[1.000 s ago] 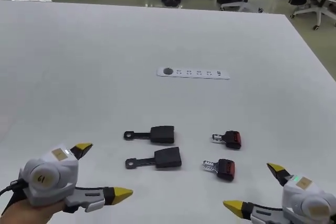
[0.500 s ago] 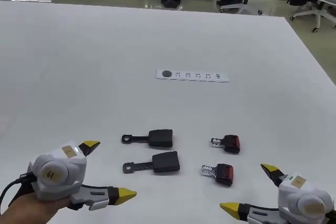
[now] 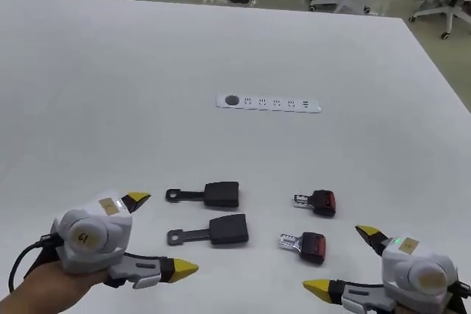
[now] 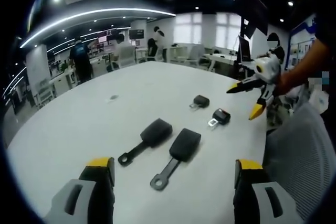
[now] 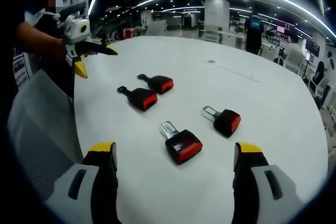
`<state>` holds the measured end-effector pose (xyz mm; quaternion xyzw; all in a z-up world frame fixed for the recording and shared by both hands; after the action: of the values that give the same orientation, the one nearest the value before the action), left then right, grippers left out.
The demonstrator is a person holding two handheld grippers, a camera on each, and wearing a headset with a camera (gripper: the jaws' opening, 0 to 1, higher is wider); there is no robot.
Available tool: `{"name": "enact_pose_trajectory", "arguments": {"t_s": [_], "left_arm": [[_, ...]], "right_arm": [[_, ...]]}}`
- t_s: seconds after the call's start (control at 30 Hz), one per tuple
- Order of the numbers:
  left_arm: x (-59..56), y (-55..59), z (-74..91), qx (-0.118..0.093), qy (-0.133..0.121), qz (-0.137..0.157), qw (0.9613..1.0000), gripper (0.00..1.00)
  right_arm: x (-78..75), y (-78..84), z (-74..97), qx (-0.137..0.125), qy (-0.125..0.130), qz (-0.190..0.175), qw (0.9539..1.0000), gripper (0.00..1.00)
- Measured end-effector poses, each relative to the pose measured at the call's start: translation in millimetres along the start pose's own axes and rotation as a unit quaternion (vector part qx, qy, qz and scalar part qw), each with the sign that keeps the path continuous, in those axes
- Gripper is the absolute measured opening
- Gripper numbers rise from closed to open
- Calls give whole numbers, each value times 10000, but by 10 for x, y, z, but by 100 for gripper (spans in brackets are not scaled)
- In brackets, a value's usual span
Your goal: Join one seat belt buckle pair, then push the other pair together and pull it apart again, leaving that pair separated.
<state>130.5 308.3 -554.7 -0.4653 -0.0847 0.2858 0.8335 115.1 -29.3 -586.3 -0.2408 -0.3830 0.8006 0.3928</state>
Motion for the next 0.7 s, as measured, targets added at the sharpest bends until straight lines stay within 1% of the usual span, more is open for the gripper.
{"name": "enact_pose_trajectory", "arguments": {"t_s": [0.03,0.07,0.1,0.13,0.17,0.2,0.23,0.27,0.3,0.33,0.37,0.43,0.5,0.57,0.7], "left_arm": [[12,10,-21,16,14,2,10000,97],[-12,-15,-39,34,33,-1,10000,97],[-9,-20,-56,45,46,3,10000,97],[18,1,-87,56,69,11,10000,97],[1,-21,-101,63,87,14,9999,97],[-59,-83,-105,74,98,13,9999,97],[-53,-90,-131,82,118,15,9999,96],[16,-30,-157,86,138,20,9999,96],[46,-12,-188,112,161,22,9998,96],[54,-9,-203,137,173,9,9998,96],[61,-13,-224,154,196,-1,9997,96],[66,-21,-249,170,227,-6,9996,96],[40,-63,-280,220,272,-47,9994,95],[70,-39,-318,248,318,-45,9992,95],[63,-48,-393,313,395,-53,9987,93]], "right_arm": [[-26,4,-19,14,-24,-4,10000,92],[-36,1,-37,28,-50,14,10000,91],[-34,-9,-39,45,-66,29,10000,91],[-40,-11,-58,62,-89,39,9999,91],[-49,-2,-76,72,-107,39,9999,91],[-51,0,-88,79,-134,50,9999,90],[-35,-4,-96,90,-169,83,9998,88],[-37,1,-111,108,-196,80,9997,88],[-45,10,-125,129,-224,73,9996,88],[-49,13,-136,152,-244,70,9996,88],[-19,6,-157,169,-265,105,9995,88],[-23,15,-178,224,-315,140,9992,87],[-37,24,-208,277,-373,156,9988,86],[-69,29,-237,302,-416,148,9986,85],[-82,27,-282,362,-508,189,9979,83]]}}
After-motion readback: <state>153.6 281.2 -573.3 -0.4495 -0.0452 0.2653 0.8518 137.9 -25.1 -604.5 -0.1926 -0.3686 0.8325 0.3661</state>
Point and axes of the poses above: the centre of the closed fingertips' face, and the gripper's own axes: z roughly backward along the fingers, x roughly to its left, y roughly out of its underside, the point moved 7 cm from there along z, roughly backward along the fingers, and after that the axes turned 10 degrees about y, right-handed, at the moved point
